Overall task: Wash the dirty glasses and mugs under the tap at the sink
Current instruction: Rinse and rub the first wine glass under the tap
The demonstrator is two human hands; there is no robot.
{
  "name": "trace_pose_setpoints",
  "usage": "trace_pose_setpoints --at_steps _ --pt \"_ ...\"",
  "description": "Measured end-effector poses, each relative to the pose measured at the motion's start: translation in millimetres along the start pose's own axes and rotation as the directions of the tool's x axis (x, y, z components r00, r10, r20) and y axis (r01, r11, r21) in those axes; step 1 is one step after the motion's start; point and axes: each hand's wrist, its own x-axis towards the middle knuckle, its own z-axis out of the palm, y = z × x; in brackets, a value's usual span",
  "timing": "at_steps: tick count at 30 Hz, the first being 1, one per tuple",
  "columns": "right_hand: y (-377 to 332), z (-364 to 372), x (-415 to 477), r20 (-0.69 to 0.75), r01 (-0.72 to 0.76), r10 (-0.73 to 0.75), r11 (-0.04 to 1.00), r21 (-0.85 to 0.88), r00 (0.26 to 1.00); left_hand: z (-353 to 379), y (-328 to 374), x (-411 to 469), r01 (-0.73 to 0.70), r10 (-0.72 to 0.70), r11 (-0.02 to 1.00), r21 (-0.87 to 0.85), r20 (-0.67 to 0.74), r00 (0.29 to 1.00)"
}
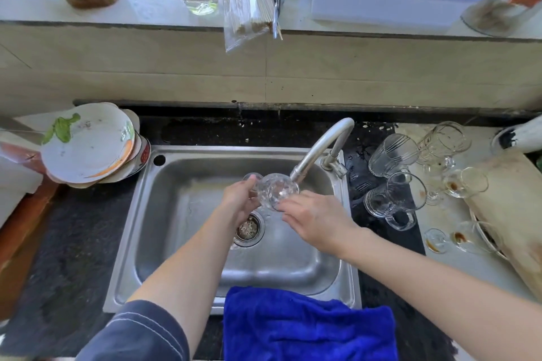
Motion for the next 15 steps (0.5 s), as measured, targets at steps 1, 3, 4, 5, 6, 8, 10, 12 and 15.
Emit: trace_pose_setpoints --at_steps 1,3,4,5,6,8,10,12,15 --pt "4 -1 -2 0.018 0.02 -0.02 0.999 -0.046 1.0 -3 4 2 -0.001 0.0 0.999 0.05 0.017 1.0" --pt "7 -2 4 0.035 0.012 -0.008 0.994 -0.11 0.999 -1 9 -1 0.014 -0.025 0.981 0.193 0.052 0.998" --pt "6 -1 8 0.05 0.005 0.002 0.992 -0.128 0.999 2 10 -3 0.022 -0.035 0.968 0.251 0.047 0.998" --pt "4 1 11 0.069 0.014 -0.004 0.989 -0.146 0.998 3 12 -5 0.028 -0.039 0.958 0.284 0.033 0.999" --pt "5 0 10 0.072 0.045 -0.034 0.987 -0.154 0.997 1 14 -6 0.037 -0.044 0.952 0.303 0.018 0.999" --pt "9 -6 -1 0.042 0.136 -0.13 0.975 -0.175 0.991 -8 17 -5 0.069 -0.074 0.933 0.354 0.0 0.997" --pt "13 -9 -7 0.011 0.173 -0.175 0.964 -0.203 0.985 -12 16 -6 0.101 -0.115 0.905 0.414 0.009 0.993" --pt "9 -9 -1 0.038 0.173 -0.169 0.968 -0.18 0.985 -7 12 -11 0.122 -0.152 0.873 0.471 0.027 0.988" --pt "10 -5 10 0.088 0.139 -0.125 0.977 -0.165 0.988 -7 12 -13 0.131 -0.169 0.871 0.473 0.038 0.985"
